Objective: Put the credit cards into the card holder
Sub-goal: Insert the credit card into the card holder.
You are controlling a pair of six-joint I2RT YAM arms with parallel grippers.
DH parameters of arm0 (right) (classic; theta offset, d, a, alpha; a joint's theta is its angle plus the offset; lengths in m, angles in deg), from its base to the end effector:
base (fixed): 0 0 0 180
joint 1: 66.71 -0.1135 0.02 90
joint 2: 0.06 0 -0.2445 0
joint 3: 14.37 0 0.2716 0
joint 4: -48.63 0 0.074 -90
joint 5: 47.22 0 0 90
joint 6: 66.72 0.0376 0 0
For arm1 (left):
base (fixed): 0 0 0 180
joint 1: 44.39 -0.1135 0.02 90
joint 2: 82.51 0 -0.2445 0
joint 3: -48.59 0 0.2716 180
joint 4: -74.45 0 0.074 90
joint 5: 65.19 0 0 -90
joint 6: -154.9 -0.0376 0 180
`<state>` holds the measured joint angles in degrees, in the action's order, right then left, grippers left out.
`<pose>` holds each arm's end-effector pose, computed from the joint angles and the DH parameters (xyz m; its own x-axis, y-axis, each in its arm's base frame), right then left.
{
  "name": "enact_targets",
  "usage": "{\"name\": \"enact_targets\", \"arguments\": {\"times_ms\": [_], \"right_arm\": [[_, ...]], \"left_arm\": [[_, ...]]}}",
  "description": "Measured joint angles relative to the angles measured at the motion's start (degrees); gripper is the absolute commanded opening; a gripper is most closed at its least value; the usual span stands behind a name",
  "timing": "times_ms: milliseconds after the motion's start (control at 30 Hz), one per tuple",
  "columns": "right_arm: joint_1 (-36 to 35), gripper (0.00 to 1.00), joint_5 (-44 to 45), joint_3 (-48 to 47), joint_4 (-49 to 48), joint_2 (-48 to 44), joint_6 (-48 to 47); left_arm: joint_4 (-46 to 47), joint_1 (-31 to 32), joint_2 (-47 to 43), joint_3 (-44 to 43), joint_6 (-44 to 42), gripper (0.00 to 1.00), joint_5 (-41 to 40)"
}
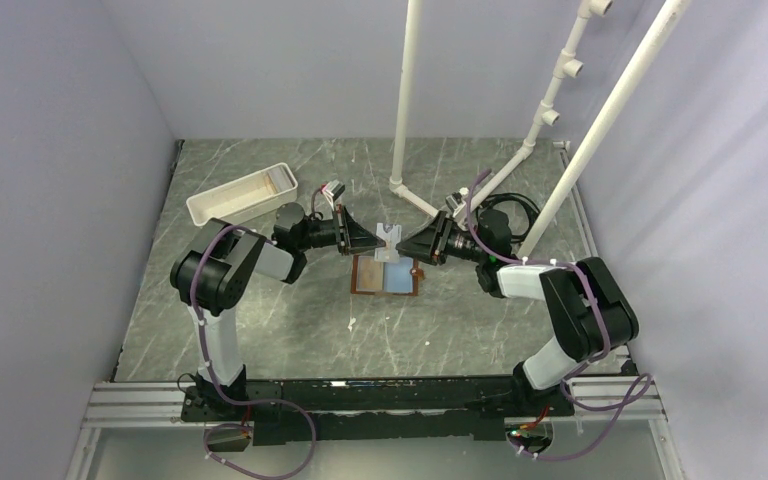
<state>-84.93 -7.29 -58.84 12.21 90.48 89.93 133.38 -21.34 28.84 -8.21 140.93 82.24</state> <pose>0.2830 0.1235 0.1459 -0.9066 0.3220 -0.2727 -0.2180 0.1961 0.9561 0.3193 -0.1703 0.1272 -0.9379 -0.1687 -0.3032 0.3057 0.0111 -0.9521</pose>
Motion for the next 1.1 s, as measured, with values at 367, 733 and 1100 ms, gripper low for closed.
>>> {"name": "enact_targets", "arguments": {"times_ms": [367,733,1100], "right_arm": [[0.0,0.37,0.0,0.0,2.1,-0.8,-1.6],[0.2,0.35,0.4,0.3,4.5,-1.6,-3.2],[-0.1,0.00,-0.1,0.3,-0.1,1.1,-0.8]], "left_arm": [[0.5,0.0,0.0,0.0,0.2,0.00,-0.3],[2.2,-0.2,0.0,0.0,1.5,0.00,-0.3],[5.4,1.2,1.0,0.7,3.3,0.22,-1.3]]}}
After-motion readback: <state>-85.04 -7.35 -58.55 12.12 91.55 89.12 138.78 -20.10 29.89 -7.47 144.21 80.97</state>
